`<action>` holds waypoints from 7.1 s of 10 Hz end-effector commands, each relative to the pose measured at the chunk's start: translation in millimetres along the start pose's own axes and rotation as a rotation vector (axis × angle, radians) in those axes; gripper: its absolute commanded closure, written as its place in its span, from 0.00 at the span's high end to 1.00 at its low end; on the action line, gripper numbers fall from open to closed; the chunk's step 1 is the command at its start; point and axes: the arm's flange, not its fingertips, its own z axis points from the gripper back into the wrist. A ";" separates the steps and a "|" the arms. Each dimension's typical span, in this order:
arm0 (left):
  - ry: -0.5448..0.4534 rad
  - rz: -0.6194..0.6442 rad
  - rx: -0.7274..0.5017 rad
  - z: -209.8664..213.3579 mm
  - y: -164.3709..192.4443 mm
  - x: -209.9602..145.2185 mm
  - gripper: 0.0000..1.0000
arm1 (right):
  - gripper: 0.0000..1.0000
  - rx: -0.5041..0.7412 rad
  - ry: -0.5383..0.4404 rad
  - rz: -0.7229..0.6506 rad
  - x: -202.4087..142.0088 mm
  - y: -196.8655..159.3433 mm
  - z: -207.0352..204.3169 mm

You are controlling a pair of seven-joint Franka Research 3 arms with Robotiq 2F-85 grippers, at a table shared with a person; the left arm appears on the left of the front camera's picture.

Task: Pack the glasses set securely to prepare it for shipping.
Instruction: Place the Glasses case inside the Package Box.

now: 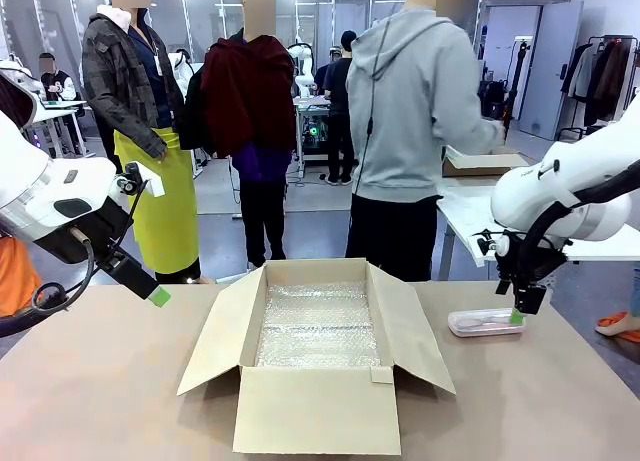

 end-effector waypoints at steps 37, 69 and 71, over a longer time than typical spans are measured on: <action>-0.002 -0.002 -0.001 0.8 0.5 -0.3 1.00 | 0.64 0.002 -0.035 0.098 77.7 30.5 71.0; -0.002 -0.002 -0.001 0.8 0.5 -0.3 1.00 | 1.00 -0.006 0.027 0.065 362.8 -5.6 -67.8; -0.002 -0.002 -0.001 0.8 0.5 -0.3 1.00 | 1.00 0.003 0.040 0.085 365.6 -13.6 -74.9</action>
